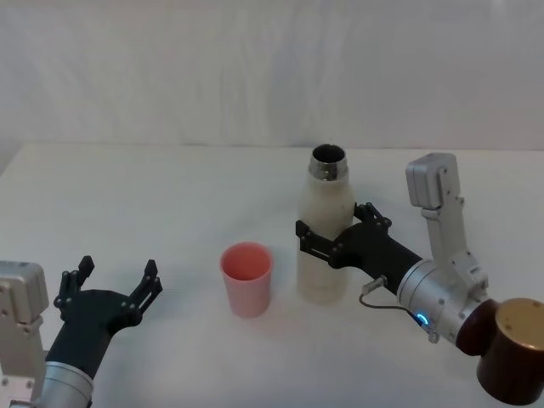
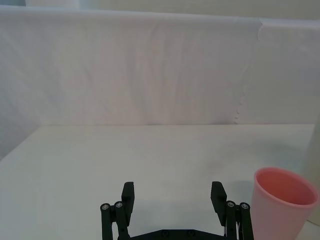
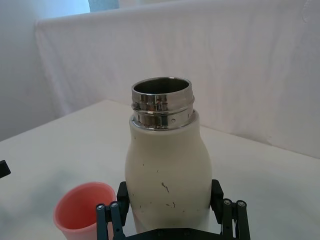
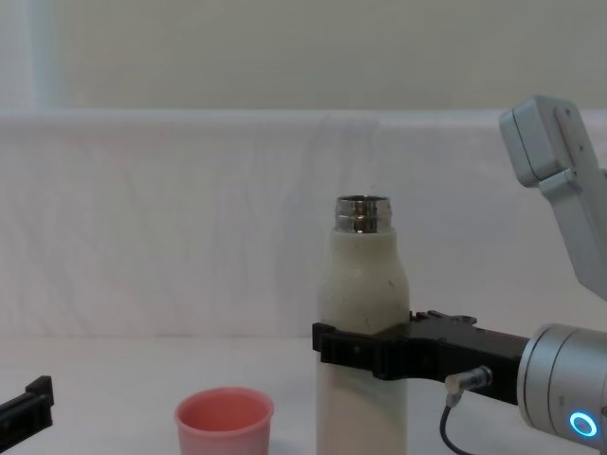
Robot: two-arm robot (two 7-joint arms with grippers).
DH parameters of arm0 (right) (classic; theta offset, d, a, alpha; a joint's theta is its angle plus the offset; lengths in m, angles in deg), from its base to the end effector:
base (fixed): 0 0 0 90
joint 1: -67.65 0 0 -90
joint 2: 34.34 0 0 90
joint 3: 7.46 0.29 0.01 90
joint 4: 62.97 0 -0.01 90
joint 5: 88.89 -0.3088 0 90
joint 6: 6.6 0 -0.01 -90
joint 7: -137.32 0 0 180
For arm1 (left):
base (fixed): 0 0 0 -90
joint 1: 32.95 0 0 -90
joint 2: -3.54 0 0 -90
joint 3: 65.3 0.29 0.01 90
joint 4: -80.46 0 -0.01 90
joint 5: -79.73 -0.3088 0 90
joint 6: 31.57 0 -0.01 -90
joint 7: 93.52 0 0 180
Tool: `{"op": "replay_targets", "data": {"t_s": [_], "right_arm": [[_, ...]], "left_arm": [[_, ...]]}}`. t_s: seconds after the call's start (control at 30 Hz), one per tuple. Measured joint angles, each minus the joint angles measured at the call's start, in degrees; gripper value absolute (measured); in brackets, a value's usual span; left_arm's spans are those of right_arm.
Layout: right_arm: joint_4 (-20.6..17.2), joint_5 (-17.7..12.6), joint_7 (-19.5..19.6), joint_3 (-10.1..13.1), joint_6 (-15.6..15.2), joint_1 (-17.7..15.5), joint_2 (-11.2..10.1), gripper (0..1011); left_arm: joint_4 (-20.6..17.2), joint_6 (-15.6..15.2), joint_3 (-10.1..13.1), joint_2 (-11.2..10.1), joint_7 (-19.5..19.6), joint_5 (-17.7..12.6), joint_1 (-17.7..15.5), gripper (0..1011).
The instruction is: Grasp the thermos with one hand and pour water into the cup lid.
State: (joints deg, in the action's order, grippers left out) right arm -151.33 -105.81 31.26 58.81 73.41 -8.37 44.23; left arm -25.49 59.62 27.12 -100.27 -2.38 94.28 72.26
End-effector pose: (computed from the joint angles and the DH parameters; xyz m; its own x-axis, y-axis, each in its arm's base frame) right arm 0.3713 0.0683 -0.2485 0.6315 -0.7747 -0.0317 0.7731 0.6323 -0.0507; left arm 0.2530 0.0375 -0.2853 0.1246 0.9917 -0.0327 -0.9921 0.1241 -0.0175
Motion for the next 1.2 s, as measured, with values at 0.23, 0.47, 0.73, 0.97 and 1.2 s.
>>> {"op": "replay_targets", "data": {"t_s": [0.23,0.47,0.73,0.97,1.2], "right_arm": [[0.72,0.09,0.00,-0.17,0.05,0.39,0.47,1000],[1.56,0.30,0.01,-0.32,0.15,0.78,0.81,1000],[2.37,0.79,0.30,-0.47,0.30,1.23,1.28,1000],[2.50,0.91,0.30,-0.48,0.46,1.29,1.33,1000],[2.50,0.91,0.30,-0.44,0.46,1.29,1.30,961]], "left_arm": [[0.00,0.00,0.00,0.00,0.00,0.00,0.00,1001],[0.00,0.00,0.00,0.00,0.00,0.00,0.00,1001],[0.00,0.00,0.00,0.00,0.00,0.00,0.00,1001],[0.00,0.00,0.00,0.00,0.00,0.00,0.00,1001],[0.00,0.00,0.00,0.00,0.00,0.00,0.00,1001]]}}
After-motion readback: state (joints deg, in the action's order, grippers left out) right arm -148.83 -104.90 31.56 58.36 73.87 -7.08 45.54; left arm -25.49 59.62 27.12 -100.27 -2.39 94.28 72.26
